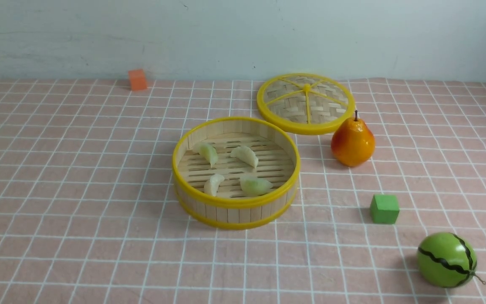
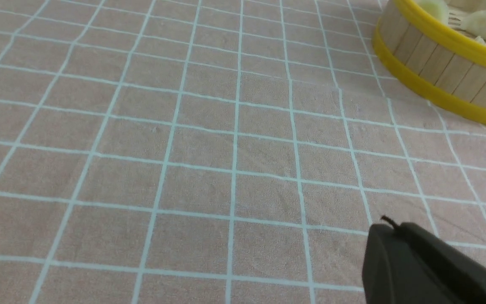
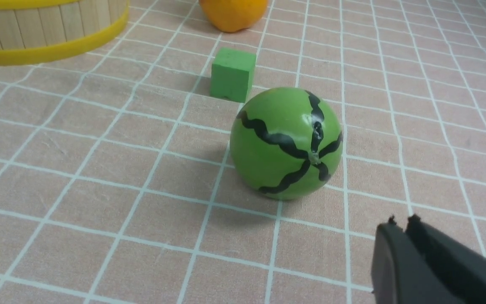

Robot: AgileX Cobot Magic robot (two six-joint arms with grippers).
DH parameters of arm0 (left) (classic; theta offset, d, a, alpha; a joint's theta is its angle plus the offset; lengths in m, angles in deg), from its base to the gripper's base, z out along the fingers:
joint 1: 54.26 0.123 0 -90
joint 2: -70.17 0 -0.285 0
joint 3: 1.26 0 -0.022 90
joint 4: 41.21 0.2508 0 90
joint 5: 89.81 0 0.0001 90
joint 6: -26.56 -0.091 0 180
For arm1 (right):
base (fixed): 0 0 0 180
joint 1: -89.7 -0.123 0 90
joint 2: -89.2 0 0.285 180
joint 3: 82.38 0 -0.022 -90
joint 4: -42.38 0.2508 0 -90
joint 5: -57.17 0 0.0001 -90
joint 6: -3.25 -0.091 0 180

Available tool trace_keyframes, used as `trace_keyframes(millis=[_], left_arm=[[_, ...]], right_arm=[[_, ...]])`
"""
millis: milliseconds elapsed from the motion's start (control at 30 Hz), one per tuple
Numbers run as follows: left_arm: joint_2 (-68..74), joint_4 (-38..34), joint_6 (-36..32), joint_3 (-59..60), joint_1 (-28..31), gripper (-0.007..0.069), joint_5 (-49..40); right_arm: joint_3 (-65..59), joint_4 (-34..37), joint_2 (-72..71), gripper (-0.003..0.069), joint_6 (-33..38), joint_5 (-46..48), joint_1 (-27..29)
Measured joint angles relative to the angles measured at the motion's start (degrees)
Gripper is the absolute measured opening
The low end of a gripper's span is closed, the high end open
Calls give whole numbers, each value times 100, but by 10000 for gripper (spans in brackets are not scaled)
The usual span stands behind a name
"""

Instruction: Put the dumplings into the steamer on the table with the pink tablecloth.

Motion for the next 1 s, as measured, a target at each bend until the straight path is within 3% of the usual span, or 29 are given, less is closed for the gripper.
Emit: trace_keyframes(millis=[1000], left_arm=[[0, -17, -31, 0, 0, -14, -6]], right_arm=[[0, 0, 0, 86, 0, 0, 0]])
